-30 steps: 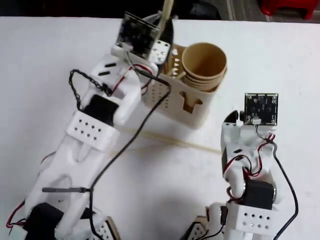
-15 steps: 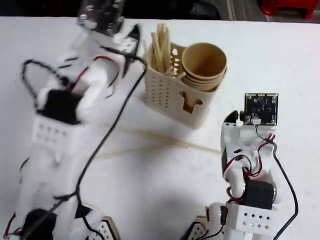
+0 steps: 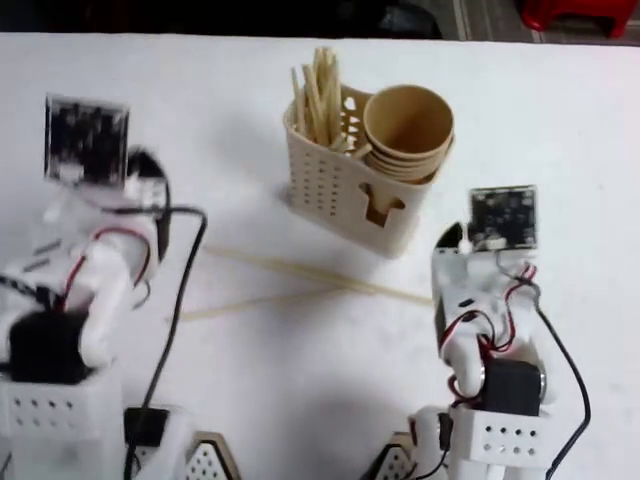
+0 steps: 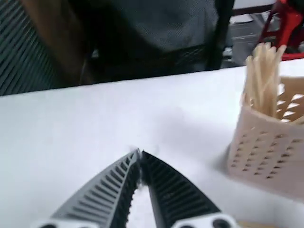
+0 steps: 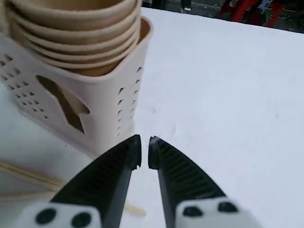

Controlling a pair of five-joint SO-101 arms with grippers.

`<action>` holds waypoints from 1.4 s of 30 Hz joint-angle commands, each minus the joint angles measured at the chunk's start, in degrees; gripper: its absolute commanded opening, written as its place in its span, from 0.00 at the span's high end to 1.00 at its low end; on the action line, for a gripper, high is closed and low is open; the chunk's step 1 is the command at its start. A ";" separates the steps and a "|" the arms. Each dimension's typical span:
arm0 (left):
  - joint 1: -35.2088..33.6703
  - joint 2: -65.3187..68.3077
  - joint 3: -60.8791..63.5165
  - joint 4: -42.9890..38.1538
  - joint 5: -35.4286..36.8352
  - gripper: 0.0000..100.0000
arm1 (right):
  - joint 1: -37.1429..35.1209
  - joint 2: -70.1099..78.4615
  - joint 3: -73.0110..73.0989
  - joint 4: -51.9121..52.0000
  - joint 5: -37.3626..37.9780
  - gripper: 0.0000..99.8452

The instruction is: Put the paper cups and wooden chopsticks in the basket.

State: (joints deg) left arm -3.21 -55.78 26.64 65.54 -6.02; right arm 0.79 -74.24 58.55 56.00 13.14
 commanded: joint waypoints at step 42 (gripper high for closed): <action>-20.53 -30.99 58.73 -23.38 -4.22 0.97 | -39.60 85.76 -48.35 16.40 30.15 0.62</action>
State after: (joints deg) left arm -23.25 -85.85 85.54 43.56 -9.63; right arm -40.35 9.19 14.33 72.97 42.68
